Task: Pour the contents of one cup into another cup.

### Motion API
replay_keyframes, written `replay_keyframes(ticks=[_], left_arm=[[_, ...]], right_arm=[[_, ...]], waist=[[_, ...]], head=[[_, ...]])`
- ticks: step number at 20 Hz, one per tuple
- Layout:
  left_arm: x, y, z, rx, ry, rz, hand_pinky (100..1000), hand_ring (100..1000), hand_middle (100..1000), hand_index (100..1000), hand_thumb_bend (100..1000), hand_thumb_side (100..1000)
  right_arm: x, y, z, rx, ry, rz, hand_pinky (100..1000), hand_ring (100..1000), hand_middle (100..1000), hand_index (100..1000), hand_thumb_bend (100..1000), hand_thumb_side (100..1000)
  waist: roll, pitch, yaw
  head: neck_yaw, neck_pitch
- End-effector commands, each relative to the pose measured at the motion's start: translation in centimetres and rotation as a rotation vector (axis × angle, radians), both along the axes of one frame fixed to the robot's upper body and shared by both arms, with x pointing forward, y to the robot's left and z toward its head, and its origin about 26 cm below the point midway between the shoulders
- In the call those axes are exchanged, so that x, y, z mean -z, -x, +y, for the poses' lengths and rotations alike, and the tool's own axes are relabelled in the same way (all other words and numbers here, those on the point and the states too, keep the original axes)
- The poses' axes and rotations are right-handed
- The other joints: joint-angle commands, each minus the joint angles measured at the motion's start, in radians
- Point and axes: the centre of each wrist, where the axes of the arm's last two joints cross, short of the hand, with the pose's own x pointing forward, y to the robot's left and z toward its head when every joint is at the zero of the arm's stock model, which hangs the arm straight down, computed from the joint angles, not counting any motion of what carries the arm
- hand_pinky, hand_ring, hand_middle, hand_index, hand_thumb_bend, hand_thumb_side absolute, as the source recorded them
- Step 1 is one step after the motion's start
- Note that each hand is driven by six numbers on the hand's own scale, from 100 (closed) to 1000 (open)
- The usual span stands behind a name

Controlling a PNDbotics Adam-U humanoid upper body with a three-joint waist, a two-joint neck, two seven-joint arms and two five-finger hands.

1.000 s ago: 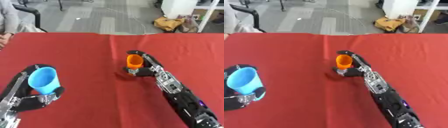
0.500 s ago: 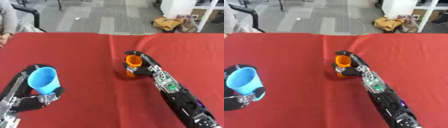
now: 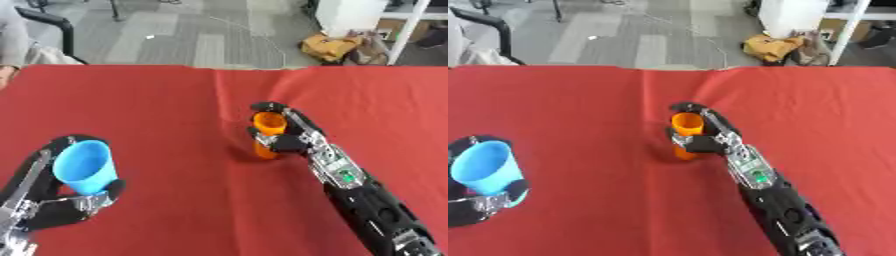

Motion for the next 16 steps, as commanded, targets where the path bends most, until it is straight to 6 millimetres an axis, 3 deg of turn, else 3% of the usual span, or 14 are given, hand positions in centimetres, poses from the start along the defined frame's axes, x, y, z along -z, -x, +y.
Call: replay_keyframes(ticks=[1, 7, 13, 16], left_arm=[[-0.6, 0.2, 1.0, -0.015, -0.034, -0.027, 381, 491, 509, 682, 523, 100], [1.0, 0.2, 2.2, -0.023, -0.123, 0.008, 376, 489, 506, 679, 530, 100], [2.3, -0.4, 2.1, 0.015, -0.246, 0.02, 378, 490, 506, 675, 536, 100], [2.7, -0.6, 2.1, 0.021, -0.269, 0.016, 378, 490, 506, 675, 536, 100]], right_arm=[[-3.6, 0.3, -0.9, -0.029, 0.031, -0.097, 469, 445, 607, 806, 148, 100], [-7.5, 1.2, -0.9, -0.111, 0.121, -0.209, 477, 452, 613, 812, 189, 100], [-11.4, 2.2, 0.8, -0.211, 0.174, -0.325, 476, 453, 615, 812, 211, 100], [-12.0, 2.4, 1.1, -0.227, 0.178, -0.337, 476, 453, 615, 812, 211, 100]], waist=[[0.0, -0.024, -0.003], [-0.011, -0.034, -0.019], [-0.025, -0.049, -0.043], [-0.027, -0.051, -0.046]], head=[[0.004, -0.011], [0.012, -0.012], [0.026, -0.009], [0.028, -0.008]])
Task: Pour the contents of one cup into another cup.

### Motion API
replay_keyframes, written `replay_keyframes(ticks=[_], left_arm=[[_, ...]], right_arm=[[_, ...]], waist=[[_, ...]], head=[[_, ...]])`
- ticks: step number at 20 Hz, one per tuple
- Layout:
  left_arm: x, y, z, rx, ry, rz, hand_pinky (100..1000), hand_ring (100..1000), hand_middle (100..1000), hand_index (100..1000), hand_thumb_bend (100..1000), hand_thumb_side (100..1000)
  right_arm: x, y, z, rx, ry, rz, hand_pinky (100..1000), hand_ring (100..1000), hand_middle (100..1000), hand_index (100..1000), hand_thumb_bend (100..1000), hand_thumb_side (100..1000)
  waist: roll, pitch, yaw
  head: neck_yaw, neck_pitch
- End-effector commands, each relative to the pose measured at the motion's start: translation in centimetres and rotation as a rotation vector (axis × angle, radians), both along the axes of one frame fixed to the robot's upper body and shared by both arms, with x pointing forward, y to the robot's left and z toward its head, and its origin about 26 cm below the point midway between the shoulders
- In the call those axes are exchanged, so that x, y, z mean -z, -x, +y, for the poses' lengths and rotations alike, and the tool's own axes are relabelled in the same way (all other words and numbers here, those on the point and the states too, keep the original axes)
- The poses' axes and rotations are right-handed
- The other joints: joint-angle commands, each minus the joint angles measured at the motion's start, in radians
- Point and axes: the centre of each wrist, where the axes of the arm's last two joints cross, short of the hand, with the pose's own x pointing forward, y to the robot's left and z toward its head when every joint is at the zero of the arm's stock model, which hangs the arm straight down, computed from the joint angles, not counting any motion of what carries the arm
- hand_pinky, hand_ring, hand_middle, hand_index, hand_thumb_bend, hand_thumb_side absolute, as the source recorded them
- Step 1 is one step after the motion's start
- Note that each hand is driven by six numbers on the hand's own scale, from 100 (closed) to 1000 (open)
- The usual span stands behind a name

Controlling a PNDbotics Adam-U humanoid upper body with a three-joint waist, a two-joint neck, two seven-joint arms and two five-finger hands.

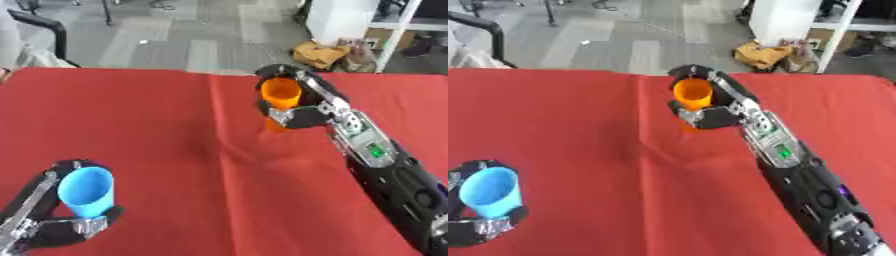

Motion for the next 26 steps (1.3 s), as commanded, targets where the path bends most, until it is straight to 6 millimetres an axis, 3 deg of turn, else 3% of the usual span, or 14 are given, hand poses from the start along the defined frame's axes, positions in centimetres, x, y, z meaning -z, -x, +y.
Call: replay_keyframes(ticks=[1, 5, 8, 12, 17, 26], left_arm=[[-0.8, -0.4, 0.1, 0.022, -0.051, -0.04, 379, 490, 505, 676, 541, 100], [-1.0, -1.6, -2.0, 0.11, -0.149, -0.067, 380, 492, 506, 679, 544, 100], [-1.1, -2.3, -2.9, 0.137, -0.189, -0.093, 380, 492, 506, 679, 546, 100], [-0.7, -2.7, -3.1, 0.141, -0.201, -0.106, 380, 492, 506, 679, 546, 100], [-1.3, -3.4, -6.1, 0.206, -0.209, -0.142, 380, 492, 506, 681, 546, 100], [-1.0, -4.3, -8.2, 0.232, -0.146, -0.163, 375, 488, 502, 676, 549, 100]], right_arm=[[-2.5, 0.5, 0.2, -0.033, 0.026, -0.065, 477, 454, 617, 813, 217, 100], [-4.9, 0.8, 3.8, -0.159, 0.095, -0.137, 479, 456, 619, 814, 225, 100], [-5.5, 0.8, 5.7, -0.218, 0.146, -0.165, 480, 457, 622, 815, 230, 100], [-5.5, 0.6, 6.2, -0.228, 0.163, -0.175, 480, 457, 622, 815, 230, 100], [-5.1, 0.2, 9.3, -0.304, 0.249, -0.192, 482, 461, 634, 821, 251, 100], [-3.9, -1.0, 10.6, -0.301, 0.355, -0.28, 481, 464, 647, 824, 266, 100]], waist=[[0.0, -0.026, -0.008], [-0.014, -0.04, -0.029], [-0.021, -0.043, -0.036], [-0.022, -0.044, -0.037], [-0.03, -0.049, -0.03], [-0.041, -0.053, -0.034]], head=[[0.006, -0.006], [0.013, -0.003], [0.015, -0.002], [0.016, -0.002], [0.009, -0.004], [0.007, -0.005]])
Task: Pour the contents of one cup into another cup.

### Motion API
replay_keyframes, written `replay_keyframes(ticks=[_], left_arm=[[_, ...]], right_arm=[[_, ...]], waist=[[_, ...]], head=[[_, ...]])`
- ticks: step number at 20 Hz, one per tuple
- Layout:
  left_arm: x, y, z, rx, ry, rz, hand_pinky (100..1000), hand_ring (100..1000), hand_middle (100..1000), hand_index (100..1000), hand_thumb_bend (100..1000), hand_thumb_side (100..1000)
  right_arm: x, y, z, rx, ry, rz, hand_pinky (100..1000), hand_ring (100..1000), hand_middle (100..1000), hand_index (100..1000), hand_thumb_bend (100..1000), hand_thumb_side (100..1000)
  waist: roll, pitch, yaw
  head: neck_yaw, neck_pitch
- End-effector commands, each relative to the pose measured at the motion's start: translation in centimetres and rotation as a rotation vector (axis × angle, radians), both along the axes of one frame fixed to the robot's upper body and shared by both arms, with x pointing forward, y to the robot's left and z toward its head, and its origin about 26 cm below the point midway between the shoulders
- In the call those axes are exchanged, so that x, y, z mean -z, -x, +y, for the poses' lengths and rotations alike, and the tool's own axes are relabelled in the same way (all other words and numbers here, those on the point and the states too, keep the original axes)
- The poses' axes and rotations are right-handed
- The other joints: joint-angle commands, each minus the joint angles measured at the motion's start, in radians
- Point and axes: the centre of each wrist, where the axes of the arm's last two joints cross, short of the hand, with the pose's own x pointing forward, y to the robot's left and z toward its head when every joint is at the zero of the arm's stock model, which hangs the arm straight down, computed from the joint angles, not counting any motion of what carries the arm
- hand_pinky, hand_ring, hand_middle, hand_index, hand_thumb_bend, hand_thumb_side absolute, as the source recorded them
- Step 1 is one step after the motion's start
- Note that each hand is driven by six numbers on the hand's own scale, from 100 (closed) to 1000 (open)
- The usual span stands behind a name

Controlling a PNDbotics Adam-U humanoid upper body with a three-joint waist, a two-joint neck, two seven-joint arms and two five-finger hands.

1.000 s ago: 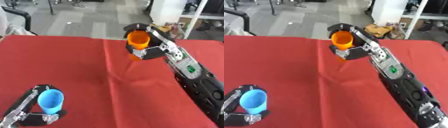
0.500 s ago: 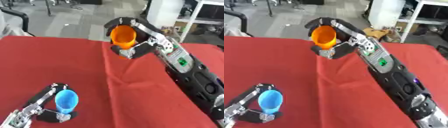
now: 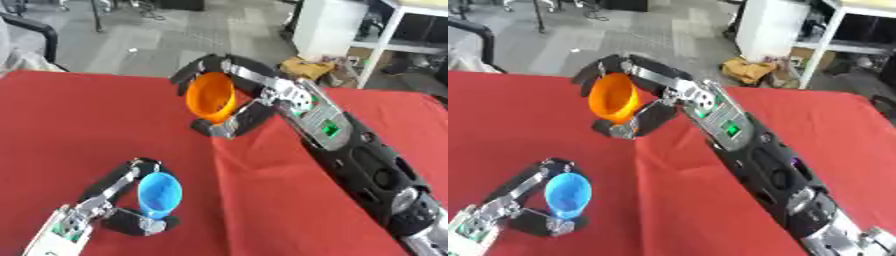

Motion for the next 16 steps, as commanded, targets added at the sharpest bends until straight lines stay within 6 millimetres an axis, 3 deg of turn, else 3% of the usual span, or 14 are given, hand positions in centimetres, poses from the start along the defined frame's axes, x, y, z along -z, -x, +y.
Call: replay_keyframes(ticks=[1, 5, 16], left_arm=[[-0.9, -0.4, -0.6, 0.011, 0.033, -0.03, 375, 488, 501, 674, 548, 100], [-1.1, -0.5, -1.0, 0.013, 0.073, -0.046, 375, 488, 500, 674, 549, 100], [-1.0, -0.9, -1.2, -0.018, 0.115, -0.046, 376, 490, 501, 675, 547, 100]], right_arm=[[-1.1, -0.2, 0.1, 0.01, 0.023, -0.079, 481, 465, 651, 824, 270, 100], [-1.1, -0.4, 0.1, 0.019, 0.061, -0.144, 481, 467, 655, 825, 274, 100], [-3.4, 0.9, 0.7, -0.023, 0.188, -0.417, 487, 447, 687, 829, 293, 100]], waist=[[0.005, -0.023, -0.002], [0.003, -0.024, -0.003], [-0.006, -0.031, -0.007]], head=[[-0.002, -0.005], [-0.002, -0.006], [0.0, -0.008]])
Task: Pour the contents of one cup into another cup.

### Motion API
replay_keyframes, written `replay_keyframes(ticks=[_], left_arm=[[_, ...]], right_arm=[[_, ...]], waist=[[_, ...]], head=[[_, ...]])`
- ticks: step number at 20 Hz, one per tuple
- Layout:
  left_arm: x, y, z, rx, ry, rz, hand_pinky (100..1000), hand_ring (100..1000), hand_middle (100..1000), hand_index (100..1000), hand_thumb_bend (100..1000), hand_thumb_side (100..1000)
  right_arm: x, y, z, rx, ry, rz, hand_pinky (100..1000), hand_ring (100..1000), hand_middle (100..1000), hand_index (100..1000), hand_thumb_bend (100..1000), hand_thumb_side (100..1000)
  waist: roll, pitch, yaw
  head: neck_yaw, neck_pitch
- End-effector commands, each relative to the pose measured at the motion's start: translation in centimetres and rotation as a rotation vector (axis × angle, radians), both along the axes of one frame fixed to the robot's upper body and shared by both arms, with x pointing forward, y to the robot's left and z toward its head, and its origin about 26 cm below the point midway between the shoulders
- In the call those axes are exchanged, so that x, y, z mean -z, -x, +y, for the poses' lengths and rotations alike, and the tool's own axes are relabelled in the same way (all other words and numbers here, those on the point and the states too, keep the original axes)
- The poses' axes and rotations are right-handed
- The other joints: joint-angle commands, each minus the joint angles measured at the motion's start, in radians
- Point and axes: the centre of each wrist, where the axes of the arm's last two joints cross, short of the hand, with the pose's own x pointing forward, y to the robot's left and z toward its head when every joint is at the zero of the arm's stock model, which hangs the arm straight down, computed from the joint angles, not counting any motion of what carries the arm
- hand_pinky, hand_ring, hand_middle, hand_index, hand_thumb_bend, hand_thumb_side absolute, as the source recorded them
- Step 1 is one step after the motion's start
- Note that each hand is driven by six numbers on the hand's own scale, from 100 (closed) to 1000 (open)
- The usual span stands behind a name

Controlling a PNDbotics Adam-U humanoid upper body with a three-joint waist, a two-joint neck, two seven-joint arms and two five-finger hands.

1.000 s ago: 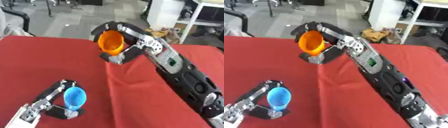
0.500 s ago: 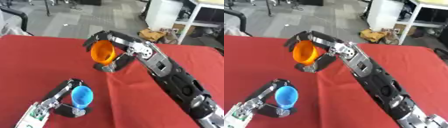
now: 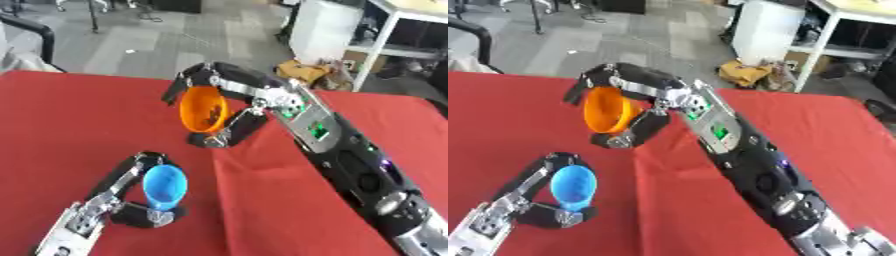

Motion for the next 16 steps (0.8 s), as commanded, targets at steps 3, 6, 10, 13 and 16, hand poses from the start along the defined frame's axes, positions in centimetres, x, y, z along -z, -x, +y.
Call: replay_keyframes(ticks=[3, 6, 10, 13, 16], left_arm=[[-1.2, -0.4, -0.8, 0.008, 0.024, -0.026, 376, 490, 502, 675, 546, 100], [-1.2, -0.5, -1.1, 0.018, 0.026, -0.019, 376, 490, 502, 676, 545, 100], [-1.1, -0.5, -1.8, 0.038, 0.043, -0.012, 374, 489, 500, 674, 533, 100], [-1.2, -0.5, -2.0, 0.044, 0.065, -0.014, 374, 489, 500, 672, 526, 100], [-1.3, -0.5, -2.1, 0.043, 0.086, -0.014, 374, 489, 500, 672, 519, 100]], right_arm=[[-2.3, 0.8, 0.3, -0.011, 0.065, -0.159, 489, 459, 694, 831, 295, 100], [-2.4, 0.9, 0.6, -0.006, 0.093, -0.206, 490, 464, 697, 831, 297, 100], [-2.0, 0.8, 1.2, 0.006, 0.122, -0.246, 492, 469, 699, 831, 299, 100], [-1.4, 0.6, 1.7, 0.013, 0.143, -0.27, 492, 472, 700, 831, 300, 100], [-0.5, 0.1, 1.9, 0.031, 0.161, -0.278, 491, 473, 699, 831, 301, 100]], waist=[[0.005, -0.021, -0.002], [0.003, -0.021, -0.002], [-0.001, -0.022, -0.004], [-0.006, -0.022, -0.007], [-0.008, -0.022, -0.008]], head=[[0.0, -0.009], [-0.001, -0.011], [-0.002, -0.011], [-0.002, -0.012], [-0.002, -0.012]])
